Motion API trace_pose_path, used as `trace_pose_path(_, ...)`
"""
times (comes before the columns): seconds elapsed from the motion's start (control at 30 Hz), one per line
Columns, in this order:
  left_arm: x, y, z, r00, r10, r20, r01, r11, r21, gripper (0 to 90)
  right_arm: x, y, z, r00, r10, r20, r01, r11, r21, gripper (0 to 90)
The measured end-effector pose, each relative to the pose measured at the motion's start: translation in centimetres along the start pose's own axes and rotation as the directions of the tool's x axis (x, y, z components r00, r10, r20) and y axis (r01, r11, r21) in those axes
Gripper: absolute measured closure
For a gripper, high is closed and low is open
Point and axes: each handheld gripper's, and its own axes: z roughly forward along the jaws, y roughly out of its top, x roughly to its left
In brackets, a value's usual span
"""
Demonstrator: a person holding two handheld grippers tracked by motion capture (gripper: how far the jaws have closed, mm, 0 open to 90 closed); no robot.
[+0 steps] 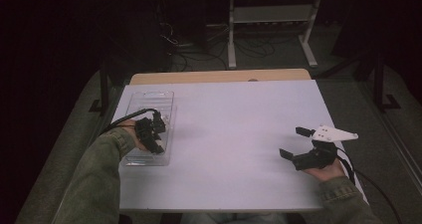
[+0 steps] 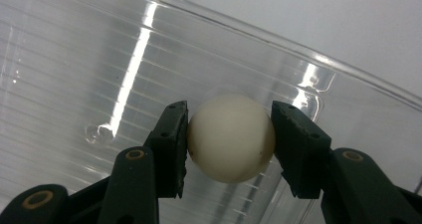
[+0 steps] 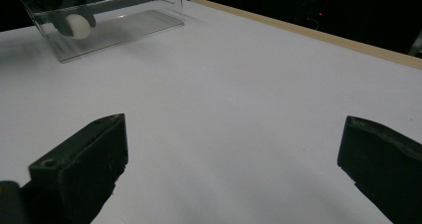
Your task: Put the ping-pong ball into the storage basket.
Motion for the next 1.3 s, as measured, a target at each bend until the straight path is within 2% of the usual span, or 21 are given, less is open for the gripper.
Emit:
trace_pose_path(0.27,0.0,0.2,0.3,1.0000,-0.001,-0.004,0.001,0.9999,0.012,48.1,0.0,0.0,0.0,1.0000,0.002,0.000,-0.002,1.000,0.002,0.0)
trace_pose_path(0.57,0.1,-0.1,-0.5,0.9996,-0.025,-0.016,0.024,0.9996,-0.016,38.2,0.0,-0.1,0.0,1.0000,0.009,0.004,-0.009,1.000,0.003,0.0)
trace_pose_path(0.67,0.1,-0.2,-0.7,0.9993,-0.033,-0.015,0.033,0.9991,-0.028,37.6,0.1,-0.1,0.1,1.0000,0.004,0.002,-0.004,1.000,0.009,0.0)
trace_pose_path(1.03,0.2,-0.3,-1.1,0.9988,-0.042,-0.024,0.041,0.9981,-0.047,30.3,0.1,-0.1,0.2,1.0000,0.006,0.001,-0.006,1.000,0.015,0.0)
trace_pose_path(1.3,0.1,-0.2,-1.9,0.9977,-0.047,-0.049,0.044,0.9976,-0.052,25.5,0.1,-0.1,0.1,1.0000,0.005,0.001,-0.005,1.000,0.015,0.0)
